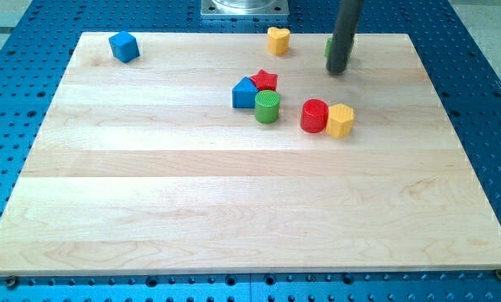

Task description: Place the green star top right

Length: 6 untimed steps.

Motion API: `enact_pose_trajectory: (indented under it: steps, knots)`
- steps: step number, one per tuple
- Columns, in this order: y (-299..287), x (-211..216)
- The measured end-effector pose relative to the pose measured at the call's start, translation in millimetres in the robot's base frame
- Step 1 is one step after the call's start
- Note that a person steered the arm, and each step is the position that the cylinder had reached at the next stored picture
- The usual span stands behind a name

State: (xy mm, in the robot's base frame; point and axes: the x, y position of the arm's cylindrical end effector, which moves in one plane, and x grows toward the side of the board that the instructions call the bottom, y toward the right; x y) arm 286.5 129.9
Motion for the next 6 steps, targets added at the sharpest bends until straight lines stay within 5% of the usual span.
enact_pose_trajectory:
  steps: [1, 3, 6]
  knots:
    - [-25.8, -13.0]
    - [41.5, -25.1]
    - [51.3, -34.0]
